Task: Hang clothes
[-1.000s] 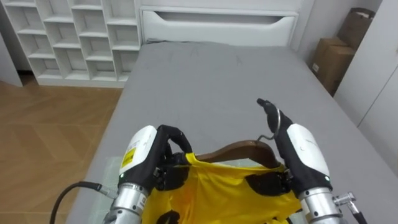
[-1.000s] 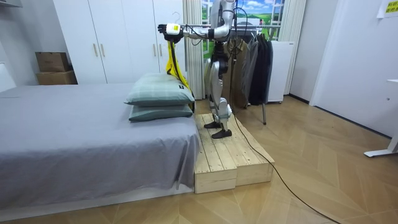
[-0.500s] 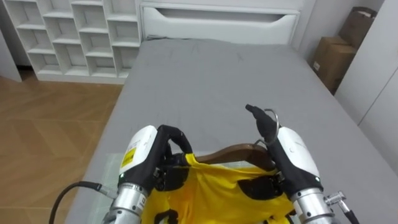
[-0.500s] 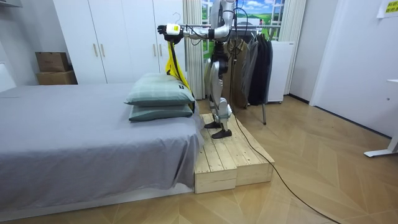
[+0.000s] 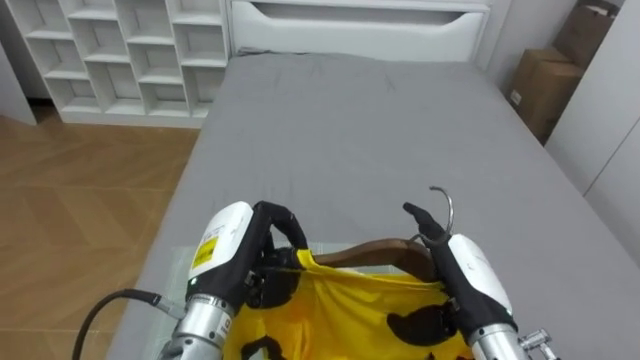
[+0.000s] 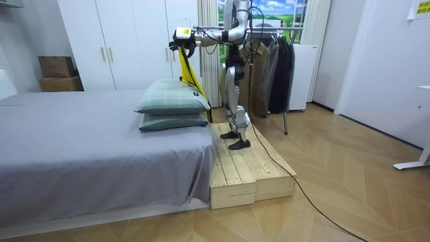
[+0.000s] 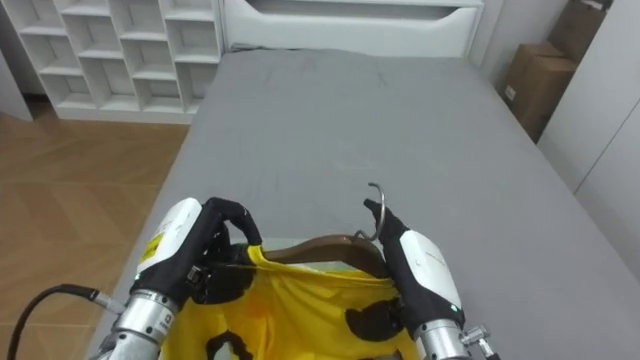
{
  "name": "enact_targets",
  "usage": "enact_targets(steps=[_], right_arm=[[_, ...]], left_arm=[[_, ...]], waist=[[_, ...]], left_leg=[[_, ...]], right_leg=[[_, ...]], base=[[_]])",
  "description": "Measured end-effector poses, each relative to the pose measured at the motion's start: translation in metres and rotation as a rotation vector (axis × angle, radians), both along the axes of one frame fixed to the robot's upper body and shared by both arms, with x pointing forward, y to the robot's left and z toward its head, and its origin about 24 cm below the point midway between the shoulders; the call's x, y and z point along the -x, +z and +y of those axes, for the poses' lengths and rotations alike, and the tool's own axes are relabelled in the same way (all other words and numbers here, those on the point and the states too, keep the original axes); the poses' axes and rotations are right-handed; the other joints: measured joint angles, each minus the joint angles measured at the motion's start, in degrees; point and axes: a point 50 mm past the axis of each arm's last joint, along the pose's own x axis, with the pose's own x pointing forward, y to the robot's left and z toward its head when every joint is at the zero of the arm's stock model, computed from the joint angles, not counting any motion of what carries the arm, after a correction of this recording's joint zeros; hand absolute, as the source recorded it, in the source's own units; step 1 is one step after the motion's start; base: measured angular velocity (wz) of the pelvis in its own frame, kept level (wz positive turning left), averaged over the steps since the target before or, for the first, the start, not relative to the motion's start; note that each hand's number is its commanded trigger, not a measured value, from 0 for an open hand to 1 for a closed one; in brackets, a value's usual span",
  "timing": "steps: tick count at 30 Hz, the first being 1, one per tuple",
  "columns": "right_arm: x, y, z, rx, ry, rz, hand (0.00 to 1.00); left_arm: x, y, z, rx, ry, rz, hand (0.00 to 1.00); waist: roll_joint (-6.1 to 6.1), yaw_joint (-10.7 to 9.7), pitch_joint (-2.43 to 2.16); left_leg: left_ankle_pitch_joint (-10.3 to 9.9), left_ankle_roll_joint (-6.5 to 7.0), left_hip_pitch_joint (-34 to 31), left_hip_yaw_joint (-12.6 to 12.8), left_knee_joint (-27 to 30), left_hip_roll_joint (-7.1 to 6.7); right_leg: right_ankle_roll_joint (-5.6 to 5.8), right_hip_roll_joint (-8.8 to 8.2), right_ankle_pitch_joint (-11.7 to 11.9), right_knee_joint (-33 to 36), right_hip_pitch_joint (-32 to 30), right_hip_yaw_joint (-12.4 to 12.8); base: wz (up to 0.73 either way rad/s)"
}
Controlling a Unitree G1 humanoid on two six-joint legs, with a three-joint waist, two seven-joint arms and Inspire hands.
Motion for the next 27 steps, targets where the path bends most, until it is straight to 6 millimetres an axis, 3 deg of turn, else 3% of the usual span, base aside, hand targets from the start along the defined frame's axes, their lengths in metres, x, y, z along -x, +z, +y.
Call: enact_targets(steps=[1, 27], right_arm=[[0.0003, -0.0016, -0.0007, -0.003, -0.005, 0.006, 1.0], [0.0026, -0.0109, -0.0045, -0.074, -0.027, 0.056, 1.0]], left_arm=[[0.0, 0.0, 0.0, -0.003, 0.0, -0.001, 1.0], [0.0003, 0.0049, -0.0041, -0.057, -0.011, -0.037, 1.0]], waist=[[0.05, 0.0, -0.03], [-0.12, -0.04, -0.13]], left_leg=[[0.0, 0.0, 0.0, 0.02, -0.03, 0.0], [0.0, 0.0, 0.35, 0.02, 0.06, 0.01]], right_leg=[[0.0, -0.01, 0.0, -0.01, 0.01, 0.0], [0.02, -0.13, 0.01, -0.04, 0.8, -1.53]], base=[[0.0], [0.0]])
